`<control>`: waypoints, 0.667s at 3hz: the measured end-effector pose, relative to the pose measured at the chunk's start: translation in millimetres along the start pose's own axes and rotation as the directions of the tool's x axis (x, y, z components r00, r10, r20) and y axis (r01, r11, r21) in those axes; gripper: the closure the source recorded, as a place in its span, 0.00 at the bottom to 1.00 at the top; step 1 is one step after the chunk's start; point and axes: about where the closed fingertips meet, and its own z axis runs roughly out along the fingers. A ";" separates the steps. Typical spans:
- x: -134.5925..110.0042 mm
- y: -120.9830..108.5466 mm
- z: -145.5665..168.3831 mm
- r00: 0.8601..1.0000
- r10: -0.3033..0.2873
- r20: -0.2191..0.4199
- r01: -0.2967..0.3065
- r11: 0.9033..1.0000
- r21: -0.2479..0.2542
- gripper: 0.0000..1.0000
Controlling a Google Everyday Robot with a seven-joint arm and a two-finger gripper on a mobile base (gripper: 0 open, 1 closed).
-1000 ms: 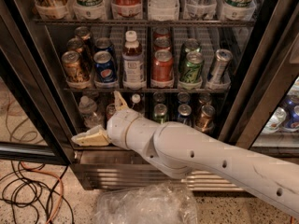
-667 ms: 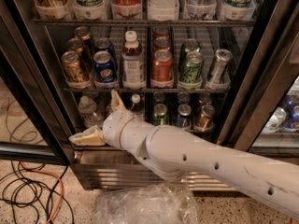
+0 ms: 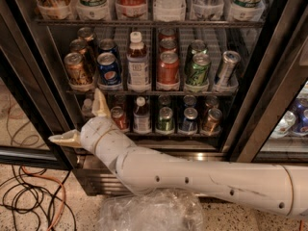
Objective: Pick orange can from middle shelf of fridge
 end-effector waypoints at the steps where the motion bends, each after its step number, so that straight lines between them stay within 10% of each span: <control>1: 1.9 -12.6 -2.4 1.000 -0.001 -0.015 0.002 0.999 0.035 0.00; 2: -2.2 20.1 11.1 0.998 0.046 0.047 -0.047 0.999 0.010 0.00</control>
Offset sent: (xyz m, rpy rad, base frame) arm 0.0295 0.0075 -0.0074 0.2147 -0.0469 -0.2430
